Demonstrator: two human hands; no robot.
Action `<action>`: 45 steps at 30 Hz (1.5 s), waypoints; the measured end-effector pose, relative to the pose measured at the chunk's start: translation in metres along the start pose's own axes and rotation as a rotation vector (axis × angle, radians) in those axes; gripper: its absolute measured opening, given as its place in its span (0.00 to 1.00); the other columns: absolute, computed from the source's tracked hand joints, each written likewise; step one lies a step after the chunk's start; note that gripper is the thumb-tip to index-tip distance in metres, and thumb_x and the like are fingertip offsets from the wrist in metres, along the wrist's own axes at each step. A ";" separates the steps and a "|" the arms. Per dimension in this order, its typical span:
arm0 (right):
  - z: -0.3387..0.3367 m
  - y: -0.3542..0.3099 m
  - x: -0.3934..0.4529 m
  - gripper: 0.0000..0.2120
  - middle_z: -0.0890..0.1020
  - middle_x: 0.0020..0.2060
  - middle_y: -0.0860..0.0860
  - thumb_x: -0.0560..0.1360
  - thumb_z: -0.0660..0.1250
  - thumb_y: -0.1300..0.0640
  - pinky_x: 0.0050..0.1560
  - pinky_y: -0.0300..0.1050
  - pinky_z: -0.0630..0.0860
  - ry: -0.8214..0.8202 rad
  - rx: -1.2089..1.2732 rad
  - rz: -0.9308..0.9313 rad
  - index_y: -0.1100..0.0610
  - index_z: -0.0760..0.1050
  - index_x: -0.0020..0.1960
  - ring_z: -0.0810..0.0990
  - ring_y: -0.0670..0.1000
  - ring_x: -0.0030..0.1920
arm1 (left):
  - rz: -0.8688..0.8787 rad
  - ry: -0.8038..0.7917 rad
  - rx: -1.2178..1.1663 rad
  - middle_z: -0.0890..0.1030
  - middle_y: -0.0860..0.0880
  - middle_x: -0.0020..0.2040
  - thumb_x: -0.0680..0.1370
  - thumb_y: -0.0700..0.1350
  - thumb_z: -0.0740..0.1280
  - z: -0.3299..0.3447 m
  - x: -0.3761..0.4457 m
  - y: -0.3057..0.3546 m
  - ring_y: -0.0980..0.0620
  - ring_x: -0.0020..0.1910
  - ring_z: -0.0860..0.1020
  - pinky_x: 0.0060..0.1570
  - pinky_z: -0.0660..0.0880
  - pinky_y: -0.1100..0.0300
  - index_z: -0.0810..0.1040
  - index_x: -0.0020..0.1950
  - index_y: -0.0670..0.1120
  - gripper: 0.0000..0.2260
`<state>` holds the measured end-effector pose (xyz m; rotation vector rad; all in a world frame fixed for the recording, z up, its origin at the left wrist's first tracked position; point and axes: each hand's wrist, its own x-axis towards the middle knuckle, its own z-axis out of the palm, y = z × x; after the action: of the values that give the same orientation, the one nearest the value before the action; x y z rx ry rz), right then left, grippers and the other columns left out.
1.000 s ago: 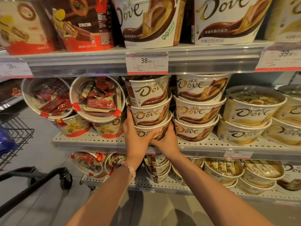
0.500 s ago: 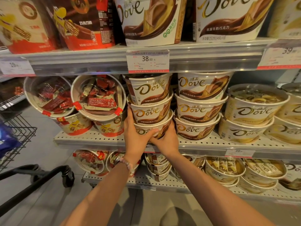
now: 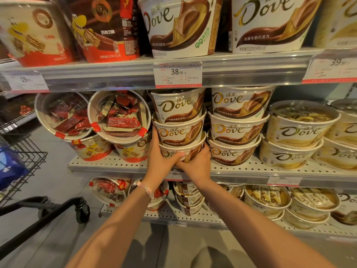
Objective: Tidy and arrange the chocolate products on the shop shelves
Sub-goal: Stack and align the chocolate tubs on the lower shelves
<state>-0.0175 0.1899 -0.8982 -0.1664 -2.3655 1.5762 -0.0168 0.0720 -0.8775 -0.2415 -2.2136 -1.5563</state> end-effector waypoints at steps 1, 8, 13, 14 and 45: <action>-0.002 0.001 0.003 0.53 0.64 0.68 0.59 0.59 0.80 0.49 0.69 0.52 0.62 -0.037 -0.001 0.009 0.60 0.52 0.73 0.61 0.57 0.70 | 0.004 0.038 0.031 0.63 0.51 0.73 0.65 0.46 0.78 0.003 -0.004 0.001 0.55 0.71 0.62 0.69 0.65 0.48 0.51 0.76 0.52 0.49; -0.009 -0.002 0.020 0.44 0.72 0.65 0.56 0.59 0.80 0.62 0.68 0.52 0.67 -0.150 0.166 -0.037 0.61 0.61 0.70 0.70 0.53 0.67 | -0.009 0.205 0.103 0.57 0.46 0.75 0.66 0.45 0.77 0.027 -0.019 0.012 0.59 0.70 0.54 0.64 0.51 0.73 0.48 0.77 0.51 0.48; -0.006 0.004 0.012 0.46 0.73 0.64 0.54 0.57 0.81 0.57 0.66 0.50 0.69 -0.056 0.148 -0.066 0.58 0.61 0.69 0.71 0.52 0.65 | 0.015 0.187 0.134 0.60 0.49 0.74 0.66 0.43 0.77 0.019 -0.010 0.005 0.63 0.68 0.56 0.59 0.49 0.84 0.50 0.77 0.49 0.47; -0.004 0.004 0.010 0.47 0.72 0.65 0.54 0.57 0.81 0.55 0.66 0.52 0.69 -0.035 0.127 -0.063 0.58 0.61 0.69 0.71 0.53 0.66 | 0.012 0.174 0.128 0.60 0.50 0.74 0.66 0.43 0.77 0.017 -0.009 0.004 0.61 0.69 0.57 0.63 0.52 0.79 0.50 0.76 0.50 0.47; -0.001 0.013 0.001 0.47 0.68 0.68 0.57 0.62 0.78 0.49 0.68 0.52 0.65 0.014 -0.016 -0.101 0.62 0.57 0.72 0.65 0.54 0.70 | -0.094 0.112 -0.011 0.67 0.50 0.71 0.68 0.40 0.75 0.020 -0.014 -0.008 0.54 0.70 0.66 0.67 0.67 0.47 0.55 0.76 0.48 0.42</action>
<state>-0.0186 0.1963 -0.9095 -0.0599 -2.3370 1.5053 -0.0124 0.0895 -0.8958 -0.0528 -2.1583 -1.5906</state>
